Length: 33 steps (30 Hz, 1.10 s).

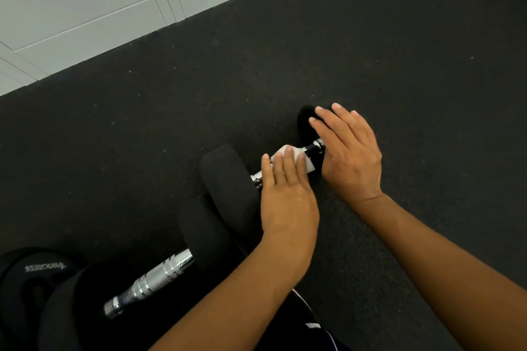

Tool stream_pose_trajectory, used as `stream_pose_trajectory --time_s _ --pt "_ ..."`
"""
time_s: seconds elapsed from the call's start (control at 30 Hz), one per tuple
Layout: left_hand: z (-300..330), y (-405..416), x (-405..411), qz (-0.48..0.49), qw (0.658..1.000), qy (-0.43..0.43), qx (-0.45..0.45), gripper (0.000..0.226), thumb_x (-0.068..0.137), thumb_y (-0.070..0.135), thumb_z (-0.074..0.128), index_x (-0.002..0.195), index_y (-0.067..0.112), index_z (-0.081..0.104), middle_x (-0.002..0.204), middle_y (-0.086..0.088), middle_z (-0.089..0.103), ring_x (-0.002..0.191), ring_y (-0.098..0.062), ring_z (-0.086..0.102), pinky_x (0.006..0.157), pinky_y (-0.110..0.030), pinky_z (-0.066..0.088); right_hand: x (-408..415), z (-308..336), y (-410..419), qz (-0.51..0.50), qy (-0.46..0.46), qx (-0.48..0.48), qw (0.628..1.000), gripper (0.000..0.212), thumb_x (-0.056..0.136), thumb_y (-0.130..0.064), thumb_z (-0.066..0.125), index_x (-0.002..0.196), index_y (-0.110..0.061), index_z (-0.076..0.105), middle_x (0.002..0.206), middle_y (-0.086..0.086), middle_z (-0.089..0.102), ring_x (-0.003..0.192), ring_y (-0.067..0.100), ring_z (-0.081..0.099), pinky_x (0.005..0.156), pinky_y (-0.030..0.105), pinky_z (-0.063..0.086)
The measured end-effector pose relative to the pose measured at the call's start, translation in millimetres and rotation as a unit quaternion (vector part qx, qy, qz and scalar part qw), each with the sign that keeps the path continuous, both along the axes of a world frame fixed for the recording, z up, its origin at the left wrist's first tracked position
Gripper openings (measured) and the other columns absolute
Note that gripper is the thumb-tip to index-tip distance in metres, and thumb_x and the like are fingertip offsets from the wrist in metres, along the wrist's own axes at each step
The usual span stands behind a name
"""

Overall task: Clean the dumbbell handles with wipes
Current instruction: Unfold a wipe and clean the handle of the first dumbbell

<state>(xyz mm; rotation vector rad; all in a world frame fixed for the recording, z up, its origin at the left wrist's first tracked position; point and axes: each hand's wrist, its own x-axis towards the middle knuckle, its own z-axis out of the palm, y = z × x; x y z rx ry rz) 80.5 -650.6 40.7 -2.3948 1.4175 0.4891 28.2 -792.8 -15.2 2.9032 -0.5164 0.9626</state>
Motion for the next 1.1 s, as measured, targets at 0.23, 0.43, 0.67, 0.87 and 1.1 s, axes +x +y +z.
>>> stream_pose_trajectory --time_s 0.23,0.43,0.67,0.87,1.1 --pt "5 -5 7 0.009 0.994 -0.002 0.111 0.068 0.107 0.025 0.040 0.152 -0.012 0.007 0.161 -0.036 0.009 0.147 -0.053 0.018 0.122 -0.062 0.012 1 0 1 -0.006 -0.003 0.002 1.000 0.036 0.098 0.002 0.051 0.126 -0.009 0.070 0.138 0.007 0.065 0.135 0.027 0.055 0.116 0.046 0.040" --pt "-3 -16 15 0.102 0.985 0.132 -0.047 0.080 0.101 0.020 0.051 0.156 -0.007 -0.001 0.162 -0.033 0.011 0.152 -0.044 0.015 0.125 -0.051 0.016 2 -2 0 -0.013 -0.005 -0.012 1.000 0.032 0.095 -0.001 0.063 0.124 -0.010 0.072 0.137 0.006 0.065 0.135 0.026 0.056 0.116 0.044 0.041" --pt "-3 -26 26 0.140 0.973 0.177 -0.052 0.082 0.095 0.027 0.062 0.155 -0.005 0.016 0.152 -0.026 0.036 0.139 -0.038 0.041 0.118 -0.045 0.033 0 -4 -2 -0.005 -0.005 -0.011 1.000 0.034 0.092 0.000 0.068 0.124 -0.010 0.072 0.138 0.007 0.065 0.135 0.027 0.055 0.117 0.044 0.039" --pt "-5 -32 27 0.181 0.966 0.181 -0.037 0.076 0.093 0.026 0.063 0.149 -0.006 0.025 0.147 -0.026 0.040 0.134 -0.037 0.044 0.115 -0.046 0.036 3 -1 1 -0.010 -0.010 -0.007 1.000 0.032 0.093 0.001 0.065 0.122 -0.010 0.073 0.136 0.007 0.066 0.133 0.027 0.057 0.114 0.045 0.043" --pt "-16 -29 20 0.078 0.974 0.166 -0.136 0.082 0.094 0.019 0.060 0.157 0.000 0.012 0.160 -0.022 0.026 0.148 -0.034 0.027 0.124 -0.044 0.021 0 0 0 -0.004 0.007 -0.003 1.000 0.029 0.099 -0.004 0.060 0.126 -0.009 0.071 0.139 0.008 0.064 0.136 0.027 0.055 0.117 0.045 0.040"
